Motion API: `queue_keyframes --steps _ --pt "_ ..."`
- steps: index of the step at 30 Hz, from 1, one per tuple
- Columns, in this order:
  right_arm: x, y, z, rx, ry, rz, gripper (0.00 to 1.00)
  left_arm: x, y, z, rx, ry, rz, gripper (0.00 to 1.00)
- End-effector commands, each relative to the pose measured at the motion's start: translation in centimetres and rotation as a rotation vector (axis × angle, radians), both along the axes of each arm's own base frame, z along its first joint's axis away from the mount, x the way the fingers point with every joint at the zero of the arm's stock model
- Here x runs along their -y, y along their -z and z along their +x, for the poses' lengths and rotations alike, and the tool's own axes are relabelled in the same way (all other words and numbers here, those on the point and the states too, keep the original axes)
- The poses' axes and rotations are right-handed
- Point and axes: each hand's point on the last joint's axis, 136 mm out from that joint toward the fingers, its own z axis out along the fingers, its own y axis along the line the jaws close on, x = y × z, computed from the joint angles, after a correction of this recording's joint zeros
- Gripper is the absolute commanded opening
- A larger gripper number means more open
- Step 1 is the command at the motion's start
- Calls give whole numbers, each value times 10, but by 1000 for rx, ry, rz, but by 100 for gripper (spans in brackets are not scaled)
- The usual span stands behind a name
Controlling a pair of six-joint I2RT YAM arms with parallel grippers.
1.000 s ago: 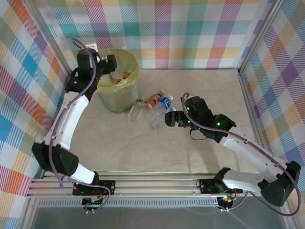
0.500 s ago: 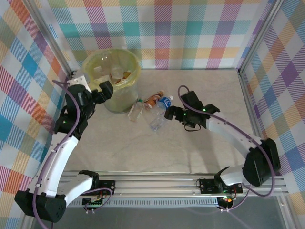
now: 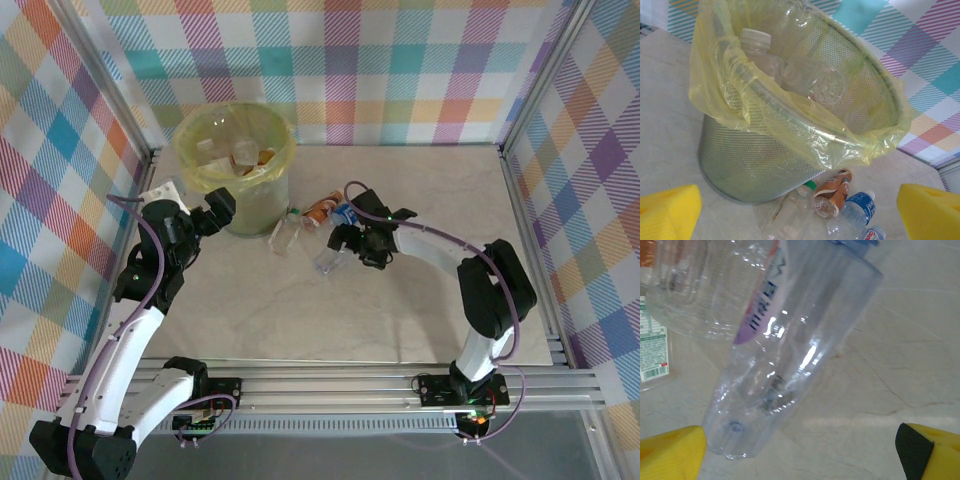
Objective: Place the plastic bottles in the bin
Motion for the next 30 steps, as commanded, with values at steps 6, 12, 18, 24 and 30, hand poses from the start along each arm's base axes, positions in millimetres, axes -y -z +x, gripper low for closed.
queue_keyframes --steps 6,12,18,24,30 --pt "-13 8 19 -2 16 -27 98 7 -8 1 36 26 -31 100" --pt "-12 21 22 -27 17 -66 98 6 -9 0 40 20 -30 100" --pt "-5 36 17 -52 11 -113 93 6 -8 0 37 19 -36 100" --pt "4 42 10 -65 8 -144 85 5 -10 -1 44 15 -39 100" --pt "16 51 0 -94 -3 -192 76 4 -10 -2 42 10 -43 100"
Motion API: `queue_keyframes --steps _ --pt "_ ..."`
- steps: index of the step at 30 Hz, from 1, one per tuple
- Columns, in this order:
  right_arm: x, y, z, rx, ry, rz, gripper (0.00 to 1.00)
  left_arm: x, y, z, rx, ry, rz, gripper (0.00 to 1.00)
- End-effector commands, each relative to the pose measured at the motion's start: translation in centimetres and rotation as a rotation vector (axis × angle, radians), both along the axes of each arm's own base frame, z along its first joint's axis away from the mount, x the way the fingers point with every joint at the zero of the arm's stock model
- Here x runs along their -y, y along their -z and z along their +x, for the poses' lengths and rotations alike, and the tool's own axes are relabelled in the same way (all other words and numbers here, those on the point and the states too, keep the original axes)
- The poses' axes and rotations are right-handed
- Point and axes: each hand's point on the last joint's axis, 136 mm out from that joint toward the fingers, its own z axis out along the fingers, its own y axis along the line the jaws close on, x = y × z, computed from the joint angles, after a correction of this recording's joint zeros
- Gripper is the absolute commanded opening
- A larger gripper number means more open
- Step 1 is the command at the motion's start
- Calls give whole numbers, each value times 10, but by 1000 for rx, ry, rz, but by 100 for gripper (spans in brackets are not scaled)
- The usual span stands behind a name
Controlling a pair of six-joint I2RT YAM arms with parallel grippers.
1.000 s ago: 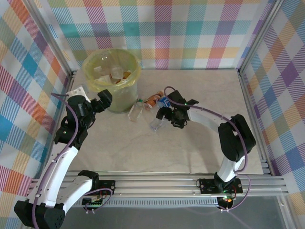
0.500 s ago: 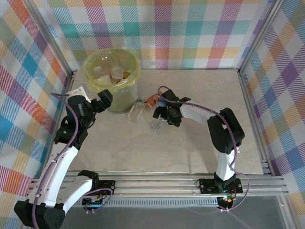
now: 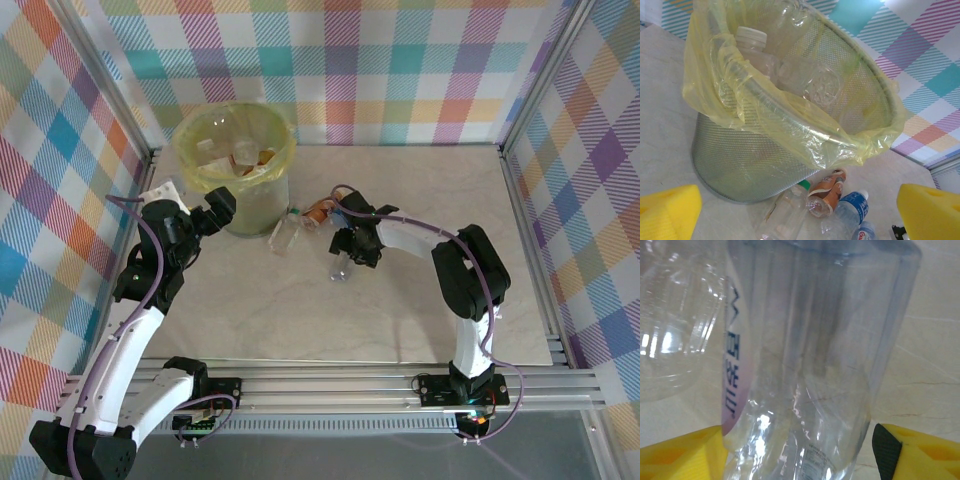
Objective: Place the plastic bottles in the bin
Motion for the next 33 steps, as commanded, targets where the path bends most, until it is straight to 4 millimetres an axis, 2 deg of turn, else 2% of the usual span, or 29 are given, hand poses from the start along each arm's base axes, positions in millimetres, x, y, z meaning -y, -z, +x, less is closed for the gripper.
queue_keyframes --steps 1,8,12,18,24,29,33 --pt "14 12 -14 -46 -15 -61 75 2 -8 -2 36 1 -16 100" --pt "26 28 -32 -98 -46 -102 72 2 -7 -2 35 0 -22 100" --pt "32 33 -42 -117 -71 -115 62 2 -7 -2 33 1 -26 100" --pt "38 24 -48 -82 -122 -119 51 2 -8 -3 26 2 -30 100" --pt "38 -12 -46 42 -205 -99 46 8 -13 -4 32 35 -48 100" --pt "30 -63 -52 232 -321 -47 44 22 -19 -4 32 103 -75 100" --pt "20 -112 -60 403 -403 39 44 49 -24 -5 20 227 -105 100"
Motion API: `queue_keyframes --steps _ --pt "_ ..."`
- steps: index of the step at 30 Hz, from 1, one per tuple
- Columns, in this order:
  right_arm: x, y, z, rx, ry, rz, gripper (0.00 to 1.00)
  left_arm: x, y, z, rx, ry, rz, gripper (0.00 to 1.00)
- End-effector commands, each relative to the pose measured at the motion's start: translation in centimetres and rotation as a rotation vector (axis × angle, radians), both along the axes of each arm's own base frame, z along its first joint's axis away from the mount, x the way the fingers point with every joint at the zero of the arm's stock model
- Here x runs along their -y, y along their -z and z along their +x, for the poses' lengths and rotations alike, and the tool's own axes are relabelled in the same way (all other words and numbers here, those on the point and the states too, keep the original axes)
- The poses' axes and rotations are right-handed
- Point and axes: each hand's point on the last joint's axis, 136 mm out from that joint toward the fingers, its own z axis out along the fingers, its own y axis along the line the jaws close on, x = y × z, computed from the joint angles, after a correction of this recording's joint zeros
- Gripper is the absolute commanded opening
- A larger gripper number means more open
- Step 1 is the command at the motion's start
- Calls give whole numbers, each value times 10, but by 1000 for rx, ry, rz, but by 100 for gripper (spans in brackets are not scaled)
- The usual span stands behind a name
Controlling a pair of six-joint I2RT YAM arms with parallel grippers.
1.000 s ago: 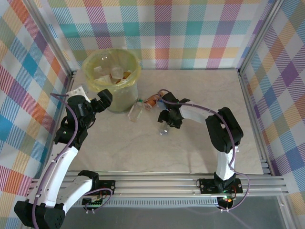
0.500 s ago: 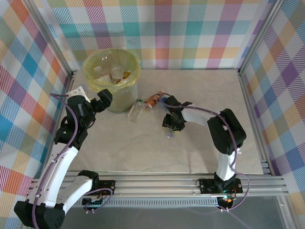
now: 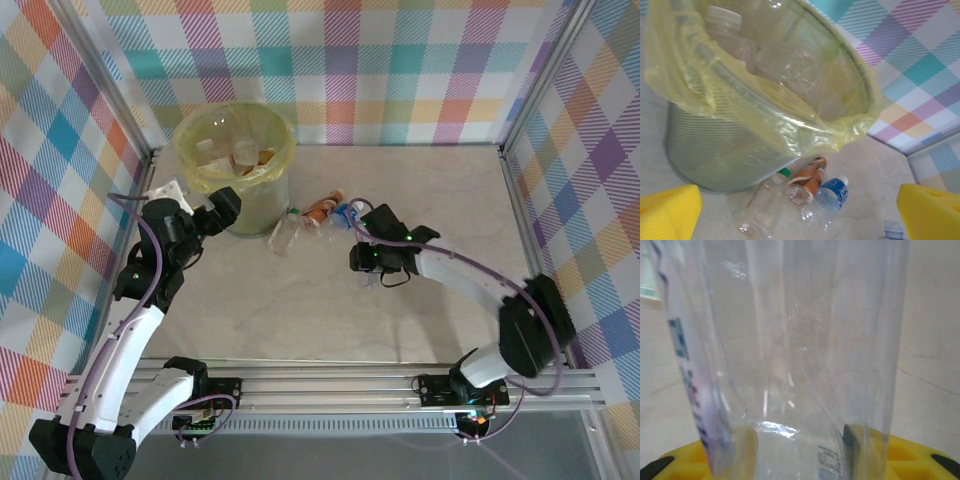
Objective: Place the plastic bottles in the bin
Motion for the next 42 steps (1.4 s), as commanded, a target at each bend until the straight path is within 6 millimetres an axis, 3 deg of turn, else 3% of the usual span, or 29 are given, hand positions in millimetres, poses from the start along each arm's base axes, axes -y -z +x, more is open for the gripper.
queue_keyframes --steps 1,7,10,18,24,31,42 --pt "-11 -37 -4 149 -123 68 45 37 -24 -4 39 163 -54 100" --pt "-34 -99 -23 332 -280 277 47 108 -42 -16 79 452 -95 100" --pt "-45 -120 -32 391 -348 356 49 140 -49 -26 97 568 -95 100" --pt "-68 -146 -41 444 -447 441 48 199 -53 -35 92 745 -132 100" --pt "-81 -155 -48 459 -505 469 49 211 -51 -25 75 749 -156 100" --pt "-85 -159 -51 467 -525 469 49 224 -49 -20 58 795 -187 88" --pt "-88 -158 -49 467 -528 457 49 227 -46 -18 50 801 -186 44"
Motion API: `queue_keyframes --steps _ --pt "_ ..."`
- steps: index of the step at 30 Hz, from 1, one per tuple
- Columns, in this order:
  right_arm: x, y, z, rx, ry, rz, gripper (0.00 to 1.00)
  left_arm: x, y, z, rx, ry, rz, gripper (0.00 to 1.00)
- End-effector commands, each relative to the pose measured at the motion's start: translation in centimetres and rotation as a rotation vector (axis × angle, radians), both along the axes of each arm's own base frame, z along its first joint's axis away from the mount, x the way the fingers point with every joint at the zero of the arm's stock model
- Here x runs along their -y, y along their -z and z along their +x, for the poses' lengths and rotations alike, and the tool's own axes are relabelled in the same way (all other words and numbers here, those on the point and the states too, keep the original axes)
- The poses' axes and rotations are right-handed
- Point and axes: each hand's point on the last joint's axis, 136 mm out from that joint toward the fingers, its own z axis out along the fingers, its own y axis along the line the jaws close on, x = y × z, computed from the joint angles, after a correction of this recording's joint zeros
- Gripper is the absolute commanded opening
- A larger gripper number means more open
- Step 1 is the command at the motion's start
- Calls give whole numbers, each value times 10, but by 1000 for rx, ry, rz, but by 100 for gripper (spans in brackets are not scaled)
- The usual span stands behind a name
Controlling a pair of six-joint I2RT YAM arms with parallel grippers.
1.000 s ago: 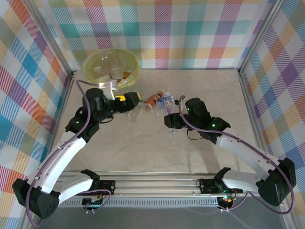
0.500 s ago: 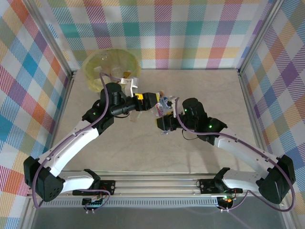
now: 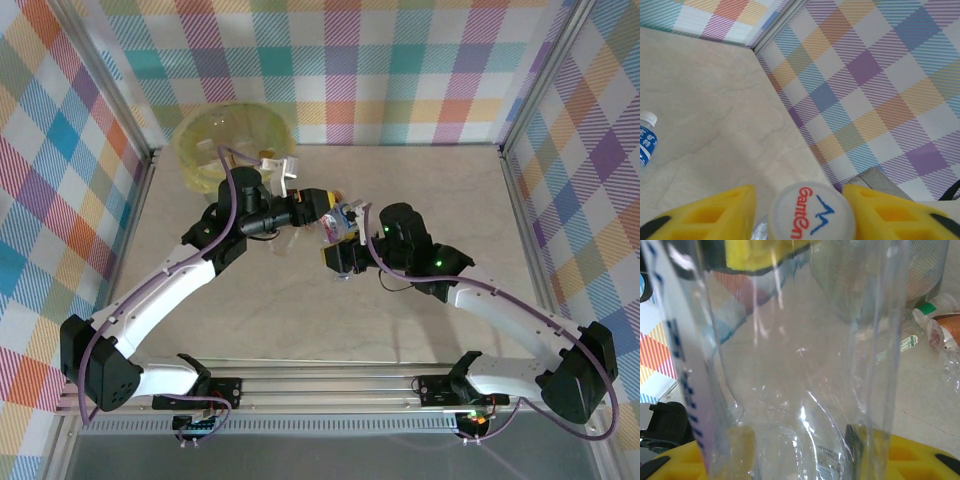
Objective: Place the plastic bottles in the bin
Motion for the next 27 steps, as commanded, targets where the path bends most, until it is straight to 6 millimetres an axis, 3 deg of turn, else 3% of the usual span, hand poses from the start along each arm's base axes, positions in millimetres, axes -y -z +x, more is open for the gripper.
queue_keyframes --steps 1,8,10,14,21,27 --pt "-7 -22 2 59 -23 38 49 5 -20 -5 47 31 -29 40" --pt "-6 -21 4 50 -6 26 55 -3 -21 -3 68 -16 -9 10" --pt "-5 -21 5 48 3 20 65 -7 -24 -1 83 -40 -2 7" --pt "0 -25 6 39 32 6 100 -16 -33 4 130 -92 39 0" --pt "13 -52 -5 47 48 28 100 -47 -64 24 244 -242 163 0" --pt "35 -66 -11 71 117 39 100 -99 -112 51 342 -426 229 0"
